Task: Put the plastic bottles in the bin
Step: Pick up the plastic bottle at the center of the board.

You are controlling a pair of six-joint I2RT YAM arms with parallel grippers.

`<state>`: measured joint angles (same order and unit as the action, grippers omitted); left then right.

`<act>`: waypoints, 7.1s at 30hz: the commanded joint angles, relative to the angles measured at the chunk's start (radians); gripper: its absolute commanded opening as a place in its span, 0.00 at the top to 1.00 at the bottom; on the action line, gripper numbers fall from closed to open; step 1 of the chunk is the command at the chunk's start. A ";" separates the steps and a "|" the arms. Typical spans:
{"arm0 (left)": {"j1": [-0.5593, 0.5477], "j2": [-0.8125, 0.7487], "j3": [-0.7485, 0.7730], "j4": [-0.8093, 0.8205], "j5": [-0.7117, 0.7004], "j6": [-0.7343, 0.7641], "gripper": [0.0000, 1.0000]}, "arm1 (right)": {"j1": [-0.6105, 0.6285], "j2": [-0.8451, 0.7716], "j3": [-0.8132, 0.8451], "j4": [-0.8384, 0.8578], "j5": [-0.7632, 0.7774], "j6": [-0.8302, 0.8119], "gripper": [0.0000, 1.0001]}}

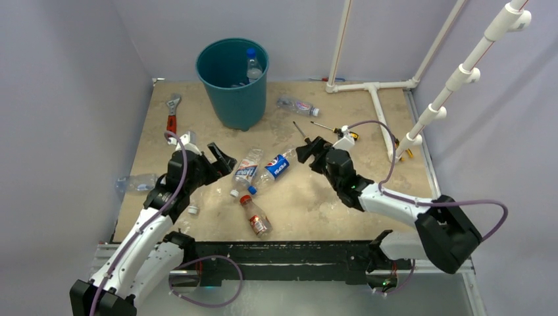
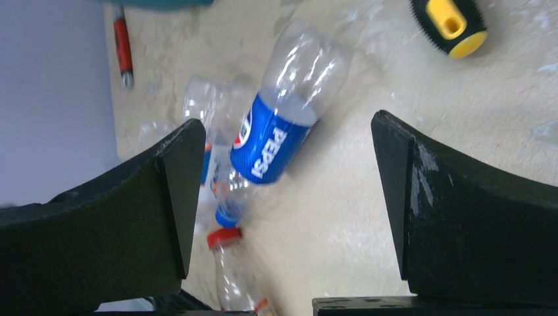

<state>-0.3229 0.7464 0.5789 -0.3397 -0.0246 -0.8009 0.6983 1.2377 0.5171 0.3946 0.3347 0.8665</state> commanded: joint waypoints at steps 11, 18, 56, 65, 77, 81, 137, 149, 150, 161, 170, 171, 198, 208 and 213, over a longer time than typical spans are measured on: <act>0.001 -0.059 -0.014 0.026 0.064 -0.022 0.02 | -0.196 0.508 0.373 0.240 0.162 0.432 0.15; 0.001 -0.088 -0.014 0.021 0.082 -0.022 0.02 | -0.264 0.655 0.502 0.191 0.163 0.456 0.18; 0.001 -0.063 0.015 0.013 0.000 0.021 0.02 | -0.352 0.966 0.786 0.164 0.110 0.302 0.27; 0.001 -0.081 0.023 -0.035 -0.035 0.041 0.02 | -0.353 1.032 0.806 0.219 0.053 0.305 0.43; 0.001 -0.080 0.000 -0.009 -0.020 0.030 0.02 | -0.352 0.928 0.666 0.396 0.024 0.257 0.77; 0.001 -0.090 0.018 -0.011 -0.019 0.030 0.03 | -0.352 0.848 0.625 0.418 0.015 0.247 0.79; -0.275 0.361 0.440 0.243 0.718 0.420 0.01 | -0.090 -0.442 0.298 -0.446 -0.727 -0.642 0.79; -0.291 0.395 0.441 0.221 0.755 0.488 0.02 | -0.090 -0.406 0.365 -0.440 -0.854 -0.658 0.79; -0.297 0.398 0.434 0.239 0.765 0.478 0.03 | -0.089 -0.403 0.366 -0.433 -0.860 -0.657 0.79; -0.360 0.426 0.401 0.321 0.824 0.440 0.15 | -0.089 -0.355 0.393 -0.376 -0.904 -0.639 0.79; -0.367 0.434 0.364 0.437 0.872 0.379 0.64 | -0.091 -0.328 0.402 -0.292 -0.976 -0.602 0.75; -0.368 0.431 0.361 0.451 0.879 0.370 0.69 | -0.090 -0.330 0.402 -0.288 -0.977 -0.598 0.68; -0.369 0.332 0.187 1.457 0.581 -0.206 1.00 | -0.083 -0.513 -0.011 0.534 -0.981 -0.141 0.06; -0.368 0.346 0.170 1.495 0.570 -0.219 1.00 | 0.011 -0.312 0.069 0.686 -1.039 -0.054 0.08; -0.369 0.342 0.156 1.495 0.563 -0.216 0.99 | 0.103 -0.271 0.094 0.666 -0.958 -0.106 0.21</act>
<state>-0.6895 1.0985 0.7494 1.0954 0.5575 -1.0088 0.7471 0.9524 0.5575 1.0172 -0.6727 0.7933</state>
